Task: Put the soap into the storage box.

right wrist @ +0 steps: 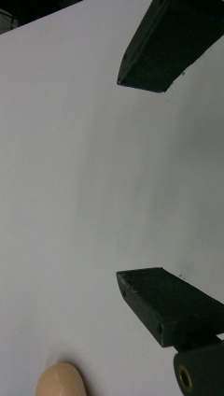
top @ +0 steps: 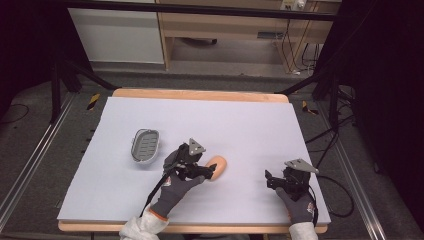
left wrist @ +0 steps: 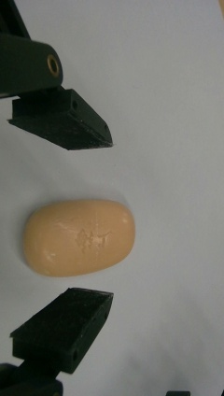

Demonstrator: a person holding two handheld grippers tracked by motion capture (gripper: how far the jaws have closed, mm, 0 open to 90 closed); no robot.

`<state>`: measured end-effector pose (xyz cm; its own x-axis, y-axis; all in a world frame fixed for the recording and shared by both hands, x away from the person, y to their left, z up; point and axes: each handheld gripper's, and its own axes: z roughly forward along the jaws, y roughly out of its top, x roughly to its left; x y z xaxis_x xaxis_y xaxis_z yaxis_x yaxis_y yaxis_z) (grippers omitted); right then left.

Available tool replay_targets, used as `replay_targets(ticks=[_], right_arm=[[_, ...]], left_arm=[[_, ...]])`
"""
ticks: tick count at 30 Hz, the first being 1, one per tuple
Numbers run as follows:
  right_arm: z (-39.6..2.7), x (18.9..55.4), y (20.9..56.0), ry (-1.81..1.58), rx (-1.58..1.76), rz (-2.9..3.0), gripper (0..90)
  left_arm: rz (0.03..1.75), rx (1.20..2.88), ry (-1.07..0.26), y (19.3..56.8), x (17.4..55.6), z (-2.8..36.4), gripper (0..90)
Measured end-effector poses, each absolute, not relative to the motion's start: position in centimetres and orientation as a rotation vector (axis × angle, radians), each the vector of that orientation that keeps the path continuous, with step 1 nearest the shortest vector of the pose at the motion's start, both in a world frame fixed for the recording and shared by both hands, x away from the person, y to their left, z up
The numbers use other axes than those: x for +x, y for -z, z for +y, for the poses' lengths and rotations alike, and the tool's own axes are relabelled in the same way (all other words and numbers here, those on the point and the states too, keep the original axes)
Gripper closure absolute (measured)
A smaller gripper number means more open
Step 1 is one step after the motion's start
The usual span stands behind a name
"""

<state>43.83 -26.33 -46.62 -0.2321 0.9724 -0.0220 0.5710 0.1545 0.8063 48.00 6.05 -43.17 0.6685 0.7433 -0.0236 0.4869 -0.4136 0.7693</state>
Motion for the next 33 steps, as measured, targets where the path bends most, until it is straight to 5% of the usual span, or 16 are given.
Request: replay_targets(ticks=[33], right_arm=[[-26.3,44.0,46.8,-0.927,1.47,1.89,6.8]], left_arm=[[0.964,2.231,-0.4,46.5,49.6,2.6,19.1]])
